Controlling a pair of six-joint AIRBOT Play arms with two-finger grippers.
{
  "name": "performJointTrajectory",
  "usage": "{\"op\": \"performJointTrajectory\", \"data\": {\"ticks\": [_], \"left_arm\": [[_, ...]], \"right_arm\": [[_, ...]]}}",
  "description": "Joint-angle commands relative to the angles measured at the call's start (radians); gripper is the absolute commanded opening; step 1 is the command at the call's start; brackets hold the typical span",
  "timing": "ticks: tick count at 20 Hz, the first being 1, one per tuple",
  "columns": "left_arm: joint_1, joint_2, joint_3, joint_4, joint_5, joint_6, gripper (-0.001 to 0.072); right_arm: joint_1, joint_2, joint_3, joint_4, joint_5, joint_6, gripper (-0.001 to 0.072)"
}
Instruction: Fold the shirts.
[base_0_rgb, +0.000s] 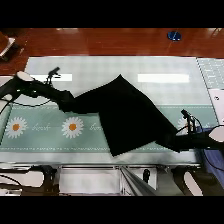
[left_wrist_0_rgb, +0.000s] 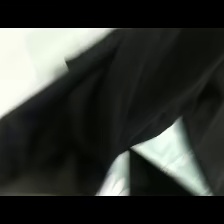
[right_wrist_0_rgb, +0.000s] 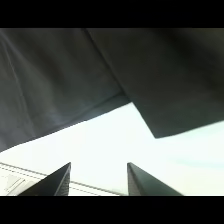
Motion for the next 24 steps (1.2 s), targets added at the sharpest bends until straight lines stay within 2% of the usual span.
{"op": "performJointTrajectory", "data": {"ticks": [1,4,7,11,16,23,24], "left_arm": [[-0.055,-0.034,0.058,0.134,-0.075,-0.059,0.0024],[-0.054,-0.033,0.072,0.126,-0.082,-0.062,0.0024],[-0.055,-0.034,0.073,0.126,-0.079,-0.062,0.0024],[-0.055,-0.034,0.073,0.126,-0.077,-0.062,0.0024],[-0.055,-0.034,0.073,0.126,-0.077,-0.069,0.0025],[-0.054,-0.034,0.073,0.078,-0.076,-0.069,0.0025],[-0.054,-0.034,0.073,0.053,-0.073,-0.069,0.0024]], "right_arm": [[0.000,0.005,-0.006,-0.024,0.005,0.029,0.0405],[0.000,-0.003,-0.019,-0.034,0.029,0.036,0.0405],[0.000,-0.087,-0.020,-0.037,0.022,0.027,0.0405],[0.071,-0.266,-0.020,0.087,-0.080,-0.038,0.0404],[0.172,-0.414,0.019,0.225,-0.285,-0.040,0.0404],[0.334,-0.581,0.178,0.368,-0.414,-0.071,0.0402],[0.362,-0.601,0.203,0.376,-0.430,-0.071,0.0338]]}}
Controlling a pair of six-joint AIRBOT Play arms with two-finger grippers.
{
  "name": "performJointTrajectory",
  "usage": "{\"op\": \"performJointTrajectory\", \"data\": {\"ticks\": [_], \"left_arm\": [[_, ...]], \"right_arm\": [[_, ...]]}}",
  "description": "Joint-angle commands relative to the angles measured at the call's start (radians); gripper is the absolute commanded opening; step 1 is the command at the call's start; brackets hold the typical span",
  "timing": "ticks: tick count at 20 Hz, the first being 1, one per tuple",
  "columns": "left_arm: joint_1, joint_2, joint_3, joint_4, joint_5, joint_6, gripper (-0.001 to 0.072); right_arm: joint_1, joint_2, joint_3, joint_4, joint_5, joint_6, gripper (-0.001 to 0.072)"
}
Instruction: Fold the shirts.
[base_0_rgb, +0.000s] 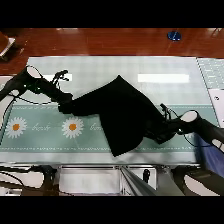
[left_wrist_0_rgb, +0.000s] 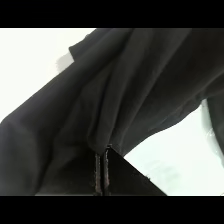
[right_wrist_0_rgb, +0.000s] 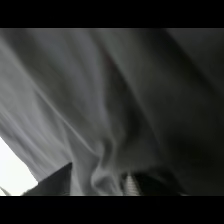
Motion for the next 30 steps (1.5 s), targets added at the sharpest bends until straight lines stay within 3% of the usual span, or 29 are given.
{"op": "performJointTrajectory", "data": {"ticks": [1,2,6,11,13,16,18,22,24,26,28,30], "left_arm": [[0.000,0.000,0.001,-0.079,0.008,0.001,0.0024],[0.000,0.000,0.001,-0.108,0.015,0.001,0.0024],[0.048,0.039,0.037,-0.373,0.019,0.005,0.0024],[0.214,0.217,0.209,-1.020,0.094,0.043,0.0024],[0.266,0.313,0.269,-1.135,0.173,0.042,0.0024],[0.349,0.481,0.317,-1.139,0.250,0.038,0.0024],[0.409,0.597,0.317,-1.139,0.278,0.038,0.0024],[0.575,0.830,0.317,-1.138,0.307,0.038,0.0024],[0.638,0.928,0.317,-1.115,0.327,0.038,0.0024],[0.625,1.007,0.317,-0.955,0.334,0.030,0.0024],[0.556,1.074,0.317,-0.696,0.334,-0.053,0.0024],[0.439,1.138,0.317,-0.408,0.335,-0.128,0.0024]], "right_arm": [[0.105,-0.084,0.091,0.074,-0.078,-0.026,0.0196],[0.134,-0.103,0.119,0.090,-0.087,-0.087,0.0026],[0.123,-0.069,0.309,0.123,0.017,-0.156,0.0023],[-0.101,0.034,0.892,0.016,0.258,-0.059,0.0023],[-0.150,0.034,1.141,-0.001,0.417,-0.042,0.0023],[-0.181,0.041,1.458,-0.029,0.621,-0.026,0.0023],[-0.186,0.071,1.591,-0.072,0.676,-0.002,0.0023],[-0.186,0.219,1.606,-0.156,0.724,0.000,0.0023],[-0.186,0.300,1.606,-0.289,0.771,0.028,0.0023],[-0.185,0.374,1.606,-0.474,0.818,0.063,0.0023],[-0.185,0.441,1.606,-0.648,0.870,0.085,0.0023],[-0.185,0.488,1.604,-0.723,0.900,0.097,0.0023]]}}
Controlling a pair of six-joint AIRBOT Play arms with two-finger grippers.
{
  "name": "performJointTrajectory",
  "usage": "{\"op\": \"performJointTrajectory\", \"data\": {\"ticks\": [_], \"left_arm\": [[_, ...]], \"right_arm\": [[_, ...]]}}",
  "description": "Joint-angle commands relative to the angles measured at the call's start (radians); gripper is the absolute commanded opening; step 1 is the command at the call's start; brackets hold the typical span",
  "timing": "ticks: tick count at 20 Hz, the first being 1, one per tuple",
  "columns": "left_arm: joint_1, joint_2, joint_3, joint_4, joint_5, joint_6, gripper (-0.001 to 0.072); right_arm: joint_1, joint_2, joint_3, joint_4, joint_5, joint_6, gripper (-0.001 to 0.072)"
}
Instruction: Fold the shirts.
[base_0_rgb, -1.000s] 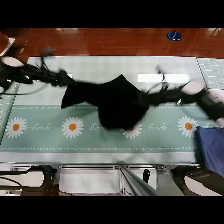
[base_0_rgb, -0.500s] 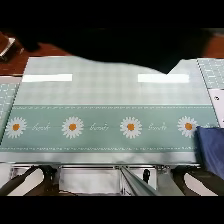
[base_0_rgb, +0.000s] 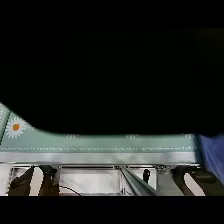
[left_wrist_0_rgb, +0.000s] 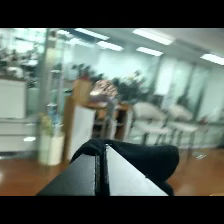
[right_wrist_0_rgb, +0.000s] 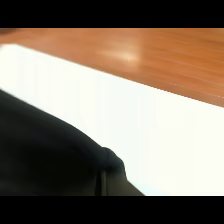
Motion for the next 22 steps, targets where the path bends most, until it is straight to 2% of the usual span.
{"op": "performJointTrajectory", "data": {"ticks": [1,4,6,7,14,17,18,20,22], "left_arm": [[-0.153,0.131,0.001,0.512,0.016,-0.133,0.0024],[-0.302,0.233,0.000,0.919,0.008,-0.279,0.0024],[-0.358,0.283,0.000,1.078,-0.037,-0.355,0.0024],[-0.373,0.299,0.000,1.104,-0.061,-0.361,0.0024],[-0.378,0.330,-0.016,1.120,-0.138,-0.391,0.0024],[-0.360,0.321,-0.144,1.142,-0.201,-0.395,0.0024],[-0.356,0.309,-0.212,1.133,-0.204,-0.423,0.0024],[-0.356,0.253,-0.377,1.020,-0.143,-0.446,0.0024],[-0.357,0.157,-0.531,0.864,0.018,-0.399,0.0024]], "right_arm": [[0.000,0.099,0.003,-0.204,0.069,0.041,0.0023],[0.000,0.124,0.002,-0.154,0.069,0.074,0.0023],[0.000,0.125,-0.018,-0.092,0.069,0.089,0.0023],[0.000,0.127,-0.043,-0.062,0.069,0.098,0.0023],[0.000,0.200,-0.389,0.011,0.069,0.148,0.0023],[0.000,0.215,-0.612,0.051,0.055,0.139,0.0023],[0.000,0.215,-0.686,0.054,0.006,0.116,0.0023],[0.000,0.180,-0.828,0.044,-0.109,0.064,0.0023],[0.000,0.082,-0.947,0.025,-0.214,0.009,0.0023]]}}
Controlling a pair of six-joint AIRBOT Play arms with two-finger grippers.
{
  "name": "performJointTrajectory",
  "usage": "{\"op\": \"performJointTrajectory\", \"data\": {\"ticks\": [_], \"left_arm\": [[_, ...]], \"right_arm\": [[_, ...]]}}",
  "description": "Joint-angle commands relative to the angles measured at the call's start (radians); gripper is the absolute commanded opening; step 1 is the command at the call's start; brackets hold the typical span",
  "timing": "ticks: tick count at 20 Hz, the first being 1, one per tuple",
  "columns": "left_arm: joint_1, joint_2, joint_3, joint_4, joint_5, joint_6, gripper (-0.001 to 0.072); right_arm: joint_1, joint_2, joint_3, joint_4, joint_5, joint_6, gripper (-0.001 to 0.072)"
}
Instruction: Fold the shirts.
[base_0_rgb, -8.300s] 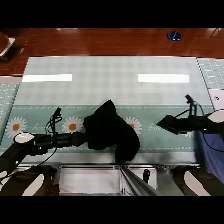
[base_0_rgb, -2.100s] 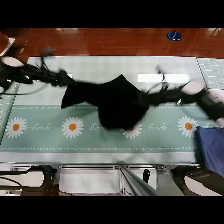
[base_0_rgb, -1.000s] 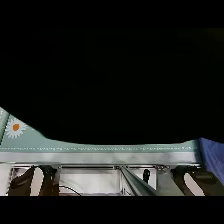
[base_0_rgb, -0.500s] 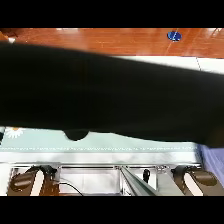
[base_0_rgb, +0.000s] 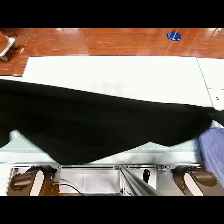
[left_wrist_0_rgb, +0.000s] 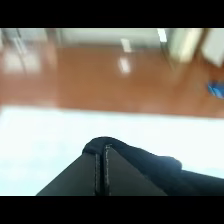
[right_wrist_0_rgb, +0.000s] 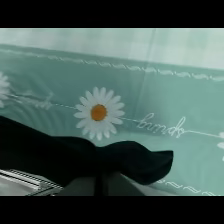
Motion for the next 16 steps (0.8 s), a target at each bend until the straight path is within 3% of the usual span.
{"op": "performJointTrajectory", "data": {"ticks": [1,4,7,12,16], "left_arm": [[0.002,-0.158,-0.244,-0.225,0.229,0.042,0.0024],[-0.033,-0.416,-0.269,-0.269,0.426,0.085,0.0024],[-0.105,-0.692,-0.176,-0.270,0.507,0.094,0.0024],[-0.175,-1.067,0.103,-0.272,0.497,0.122,0.0024],[-0.179,-1.208,0.232,-0.332,0.380,0.122,0.0027]], "right_arm": [[0.000,-0.142,-0.214,0.000,-0.212,-0.103,0.0023],[0.000,-0.402,-0.217,0.025,-0.383,-0.182,0.0023],[-0.001,-0.695,-0.092,0.029,-0.506,-0.193,0.0023],[0.000,-1.078,0.246,0.043,-0.511,-0.103,0.0023],[-0.006,-1.185,0.377,0.113,-0.581,-0.055,0.0024]]}}
